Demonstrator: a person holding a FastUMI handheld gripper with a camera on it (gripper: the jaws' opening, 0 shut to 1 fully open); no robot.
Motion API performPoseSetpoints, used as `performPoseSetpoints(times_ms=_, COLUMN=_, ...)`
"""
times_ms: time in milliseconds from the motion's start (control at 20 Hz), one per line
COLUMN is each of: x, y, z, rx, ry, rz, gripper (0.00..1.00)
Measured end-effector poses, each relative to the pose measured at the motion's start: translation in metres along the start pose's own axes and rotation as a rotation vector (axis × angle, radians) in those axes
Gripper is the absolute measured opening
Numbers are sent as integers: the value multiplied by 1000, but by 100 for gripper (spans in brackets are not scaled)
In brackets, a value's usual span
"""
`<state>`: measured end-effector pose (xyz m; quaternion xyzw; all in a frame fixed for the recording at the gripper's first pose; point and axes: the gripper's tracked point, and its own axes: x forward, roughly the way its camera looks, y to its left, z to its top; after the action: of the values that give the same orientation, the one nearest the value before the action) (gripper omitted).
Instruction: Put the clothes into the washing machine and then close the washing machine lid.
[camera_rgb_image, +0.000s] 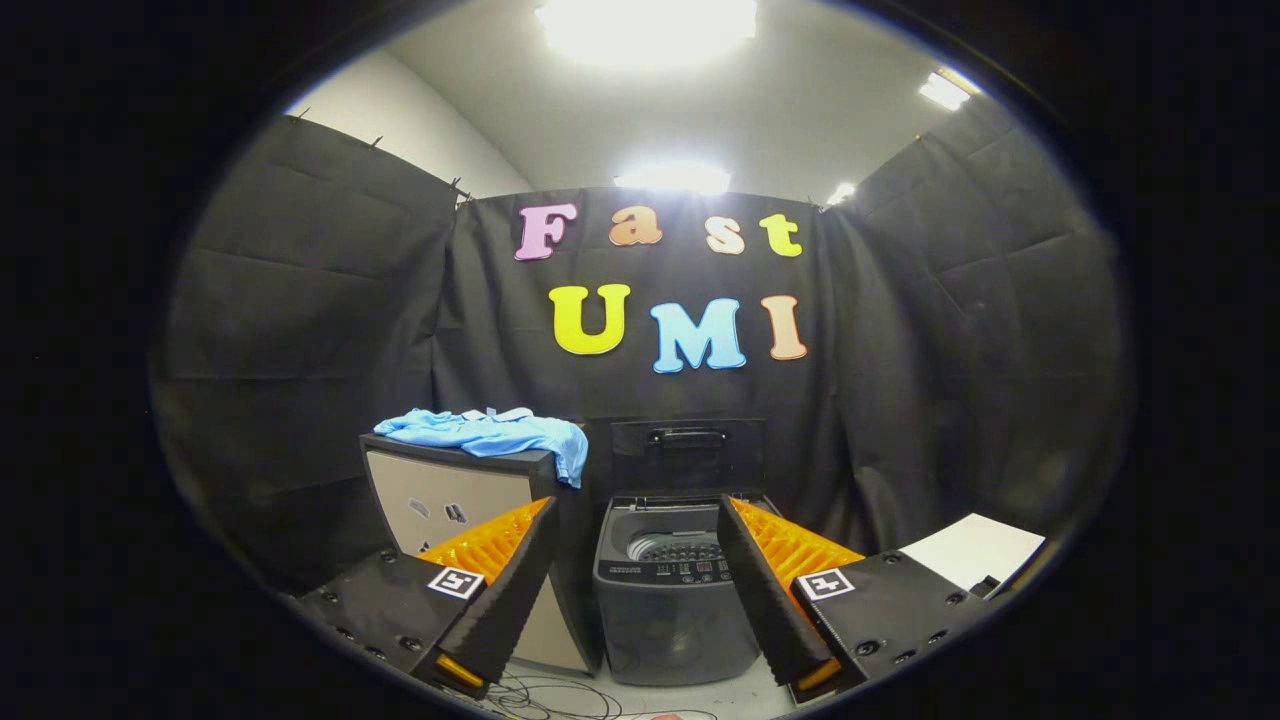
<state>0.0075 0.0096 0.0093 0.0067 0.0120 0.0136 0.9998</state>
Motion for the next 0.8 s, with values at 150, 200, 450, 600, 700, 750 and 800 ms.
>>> performPoseSetpoints(times_ms=150, x=8, y=9, z=20, rx=4, ry=-19, rz=20, gripper=98)
performPoseSetpoints(times_ms=200, x=12, y=12, z=26, rx=6, ry=-23, rz=28, gripper=98)
performPoseSetpoints(times_ms=450, x=41, y=32, z=54, rx=16, ry=-35, rz=72, gripper=98)
performPoseSetpoints(times_ms=600, x=67, y=45, z=68, rx=0, ry=-53, rz=107, gripper=98)
performPoseSetpoints(times_ms=700, x=87, y=49, z=71, rx=-7, ry=-41, rz=126, gripper=98)
performPoseSetpoints(times_ms=750, x=96, y=52, z=74, rx=-2, ry=-39, rz=137, gripper=98)
performPoseSetpoints(times_ms=800, x=105, y=55, z=77, rx=5, ry=-40, rz=146, gripper=98)
